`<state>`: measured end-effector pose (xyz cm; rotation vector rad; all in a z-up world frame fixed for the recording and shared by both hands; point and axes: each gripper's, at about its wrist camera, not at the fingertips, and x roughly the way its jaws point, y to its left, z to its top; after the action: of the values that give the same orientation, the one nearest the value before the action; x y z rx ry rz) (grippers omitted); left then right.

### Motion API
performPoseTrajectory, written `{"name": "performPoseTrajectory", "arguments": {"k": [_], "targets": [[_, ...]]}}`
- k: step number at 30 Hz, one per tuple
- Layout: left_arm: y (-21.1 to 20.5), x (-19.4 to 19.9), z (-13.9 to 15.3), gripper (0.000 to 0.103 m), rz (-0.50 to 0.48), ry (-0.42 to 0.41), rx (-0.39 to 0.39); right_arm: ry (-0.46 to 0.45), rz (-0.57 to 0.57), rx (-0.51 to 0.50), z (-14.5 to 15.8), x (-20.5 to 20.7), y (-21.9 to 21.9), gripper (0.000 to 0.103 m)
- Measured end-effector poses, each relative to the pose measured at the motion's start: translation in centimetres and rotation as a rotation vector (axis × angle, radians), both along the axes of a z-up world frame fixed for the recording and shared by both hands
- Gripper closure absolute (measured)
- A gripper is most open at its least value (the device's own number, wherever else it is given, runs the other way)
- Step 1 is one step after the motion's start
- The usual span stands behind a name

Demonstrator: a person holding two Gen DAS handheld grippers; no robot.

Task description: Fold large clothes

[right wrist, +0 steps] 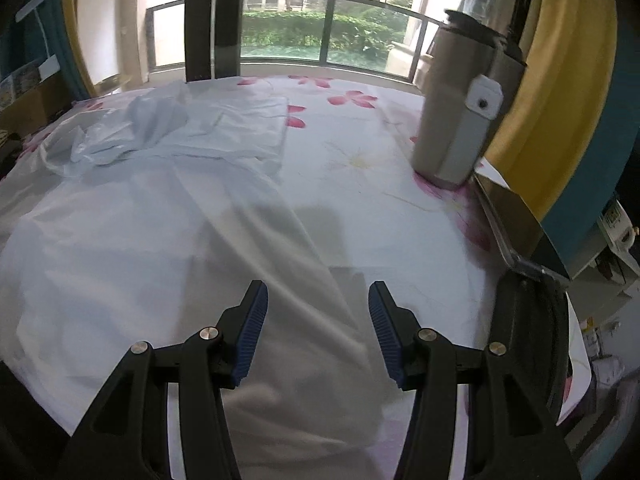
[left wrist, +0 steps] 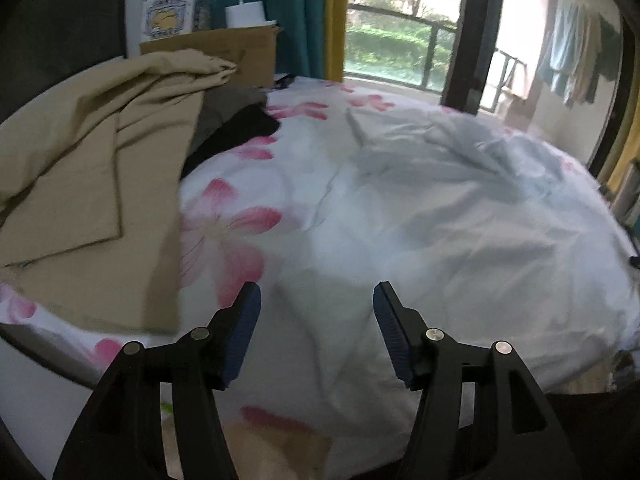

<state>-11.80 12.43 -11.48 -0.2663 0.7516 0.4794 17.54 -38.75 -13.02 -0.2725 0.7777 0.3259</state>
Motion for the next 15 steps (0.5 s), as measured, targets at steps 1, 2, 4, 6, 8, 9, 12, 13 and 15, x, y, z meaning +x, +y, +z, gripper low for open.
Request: {"name": "performPoseTrajectory", "arguments": {"k": [1, 2, 4, 6, 8, 9, 12, 13, 15], "targets": [[0.1, -0.2, -0.1, 0.041, 0.006, 0.004, 0.003, 0.001, -0.001, -0.002, -0.1, -0.1, -0.2, 0.050], [0.3, -0.3, -0.4, 0.041, 0.020, 0.015, 0.006, 0.002, -0.002, -0.003, -0.2, -0.1, -0.5, 0.050], [0.3, -0.6, -0.5, 0.041, 0.022, 0.014, 0.013, 0.011, -0.006, -0.004, -0.5, -0.3, -0.9, 0.049], [0.3, -0.3, -0.6, 0.041, 0.009, 0.037, 0.037, 0.022, -0.012, -0.002, -0.9, -0.4, -1.2, 0.049], [0.3, -0.2, -0.6, 0.041, -0.005, 0.050, 0.045, 0.028, -0.015, 0.017, -0.9, -0.8, -1.6, 0.049], [0.4, -0.2, -0.5, 0.041, -0.005, 0.050, 0.036, 0.032, -0.018, 0.025, -0.9, -0.9, -1.7, 0.049], [1.2, -0.9, 0.1, 0.041, 0.011, -0.005, -0.010, 0.047, -0.033, 0.054, -1.0, -1.4, -2.2, 0.049], [1.4, -1.2, 0.4, 0.041, 0.016, -0.035, -0.018, 0.050, -0.037, 0.061, -1.0, -1.6, -2.3, 0.048], [1.3, -1.6, 1.0, 0.041, 0.023, -0.073, -0.010, 0.055, -0.047, 0.067, -1.1, -1.9, -2.6, 0.047]]}}
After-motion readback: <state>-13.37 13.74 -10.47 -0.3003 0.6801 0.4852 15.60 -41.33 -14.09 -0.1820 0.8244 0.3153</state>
